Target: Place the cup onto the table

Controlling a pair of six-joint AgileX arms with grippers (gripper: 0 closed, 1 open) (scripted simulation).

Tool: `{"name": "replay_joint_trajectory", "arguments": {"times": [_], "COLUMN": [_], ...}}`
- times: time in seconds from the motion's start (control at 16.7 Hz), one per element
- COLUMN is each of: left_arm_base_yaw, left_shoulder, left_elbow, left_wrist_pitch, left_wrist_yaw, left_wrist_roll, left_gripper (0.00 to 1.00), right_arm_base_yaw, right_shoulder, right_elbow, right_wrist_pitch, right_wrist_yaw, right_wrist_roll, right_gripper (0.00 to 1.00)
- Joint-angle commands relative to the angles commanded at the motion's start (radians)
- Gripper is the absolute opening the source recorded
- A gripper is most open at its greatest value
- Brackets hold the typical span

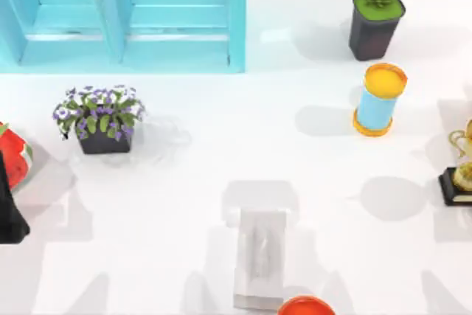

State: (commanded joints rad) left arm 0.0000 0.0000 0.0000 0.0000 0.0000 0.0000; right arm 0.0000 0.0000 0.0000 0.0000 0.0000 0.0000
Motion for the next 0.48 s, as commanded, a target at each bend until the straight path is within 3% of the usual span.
{"name": "replay_joint_trajectory", "arguments": {"times": [0.24,0.48], "left_arm_base_yaw": [0.000,0.000], "left_shoulder": [0.000,0.000], "left_elbow": [0.000,0.000], "left_wrist_pitch": [0.000,0.000], "left_wrist_yaw": [0.000,0.000], "left_wrist_roll": [0.000,0.000], "left_gripper": [1.00,1.00], "right_arm_base_yaw": [-0.020,-0.121], "right_shoulder": [0.033,0.221], "right_elbow": [0.029,0.192], "right_wrist_pitch": [-0.029,-0.200], "right_wrist_yaw": [0.000,0.004], "right_wrist_roll": [-0.022,-0.131], "right_gripper": [1.00,1.00]}}
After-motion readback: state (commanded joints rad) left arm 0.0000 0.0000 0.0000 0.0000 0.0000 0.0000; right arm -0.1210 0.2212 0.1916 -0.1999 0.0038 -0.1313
